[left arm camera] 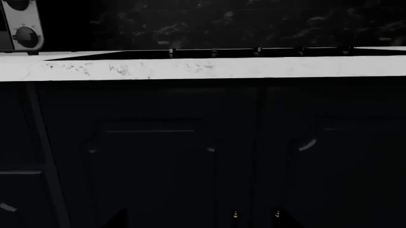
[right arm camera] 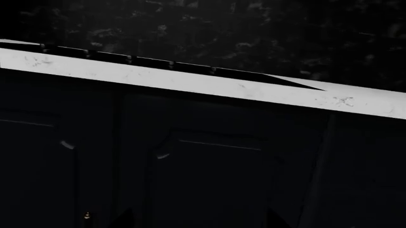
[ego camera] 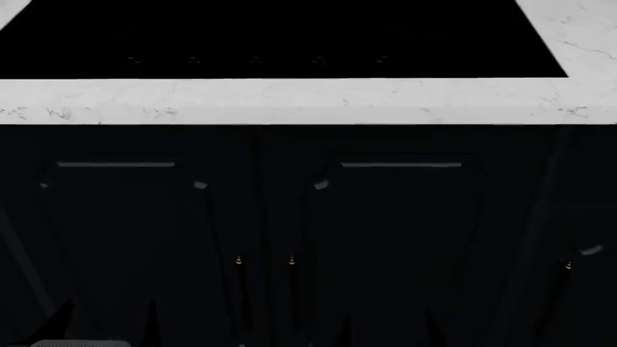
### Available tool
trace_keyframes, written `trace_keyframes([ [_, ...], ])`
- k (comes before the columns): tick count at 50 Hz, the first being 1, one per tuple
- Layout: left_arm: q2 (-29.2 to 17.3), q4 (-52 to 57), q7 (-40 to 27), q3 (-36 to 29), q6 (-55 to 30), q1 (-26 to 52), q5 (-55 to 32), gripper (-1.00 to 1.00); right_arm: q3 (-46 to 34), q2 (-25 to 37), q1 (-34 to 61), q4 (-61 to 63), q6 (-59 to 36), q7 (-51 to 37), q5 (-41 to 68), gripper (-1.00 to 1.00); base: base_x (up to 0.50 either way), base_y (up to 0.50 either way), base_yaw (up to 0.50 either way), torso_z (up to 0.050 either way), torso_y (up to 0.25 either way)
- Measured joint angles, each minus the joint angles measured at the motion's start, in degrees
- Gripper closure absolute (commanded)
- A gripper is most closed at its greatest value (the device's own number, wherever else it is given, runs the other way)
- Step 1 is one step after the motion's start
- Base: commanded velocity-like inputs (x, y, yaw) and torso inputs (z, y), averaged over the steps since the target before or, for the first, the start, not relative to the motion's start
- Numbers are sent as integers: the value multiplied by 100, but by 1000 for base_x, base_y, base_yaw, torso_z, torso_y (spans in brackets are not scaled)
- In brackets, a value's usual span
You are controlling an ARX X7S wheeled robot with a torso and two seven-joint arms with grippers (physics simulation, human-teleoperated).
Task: Navigate to the hood.
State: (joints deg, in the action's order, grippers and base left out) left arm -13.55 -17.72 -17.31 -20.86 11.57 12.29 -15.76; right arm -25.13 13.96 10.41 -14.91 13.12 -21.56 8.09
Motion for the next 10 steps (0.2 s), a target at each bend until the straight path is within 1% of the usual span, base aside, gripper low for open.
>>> trace_keyframes([
  [10,-13,14,-12,-16,4,-4,-13,-100,-17,10,2,7,-11,-19,8,-100,-90,379,0,0,1],
])
